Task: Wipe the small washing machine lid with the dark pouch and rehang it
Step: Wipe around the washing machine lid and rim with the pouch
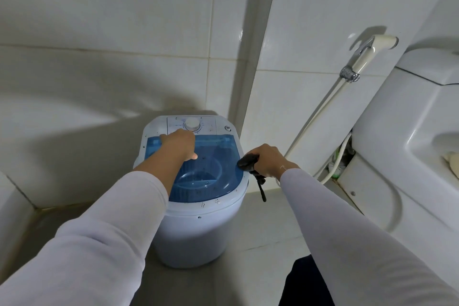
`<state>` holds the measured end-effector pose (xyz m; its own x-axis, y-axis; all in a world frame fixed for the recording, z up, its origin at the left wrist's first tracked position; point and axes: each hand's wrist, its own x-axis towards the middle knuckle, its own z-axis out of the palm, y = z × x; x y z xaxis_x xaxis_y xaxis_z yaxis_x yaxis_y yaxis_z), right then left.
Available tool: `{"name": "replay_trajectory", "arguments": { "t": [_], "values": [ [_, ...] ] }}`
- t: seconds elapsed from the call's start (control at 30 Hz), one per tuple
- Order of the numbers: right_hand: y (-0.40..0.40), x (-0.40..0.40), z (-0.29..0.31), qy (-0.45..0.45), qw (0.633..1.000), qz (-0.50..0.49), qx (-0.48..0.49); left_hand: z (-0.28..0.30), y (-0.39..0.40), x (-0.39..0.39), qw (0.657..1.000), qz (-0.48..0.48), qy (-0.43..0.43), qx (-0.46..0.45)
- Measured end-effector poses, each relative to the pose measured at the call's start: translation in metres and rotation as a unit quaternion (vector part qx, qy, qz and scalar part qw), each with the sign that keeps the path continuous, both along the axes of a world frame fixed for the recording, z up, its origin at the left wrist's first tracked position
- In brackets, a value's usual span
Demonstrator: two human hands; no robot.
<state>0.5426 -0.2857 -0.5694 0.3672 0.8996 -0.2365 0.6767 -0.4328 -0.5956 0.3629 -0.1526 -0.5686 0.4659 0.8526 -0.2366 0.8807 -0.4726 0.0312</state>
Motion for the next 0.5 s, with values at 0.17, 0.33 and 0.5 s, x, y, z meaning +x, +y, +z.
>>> {"name": "replay_trajectory", "arguments": {
  "t": [0.17, 0.33, 0.5],
  "values": [
    [0.001, 0.008, 0.016, -0.022, 1.000, -0.012, 0.018, -0.003, -0.008, -0.009, 0.999, -0.015, -0.019, 0.023],
    [0.007, 0.001, 0.011, -0.066, 0.995, -0.041, 0.061, -0.002, -0.010, -0.029, 0.999, -0.019, 0.030, -0.019],
    [0.009, -0.008, -0.006, -0.060, 0.995, -0.050, 0.055, -0.006, -0.013, -0.035, 0.999, -0.016, 0.036, -0.031]
  ]
}}
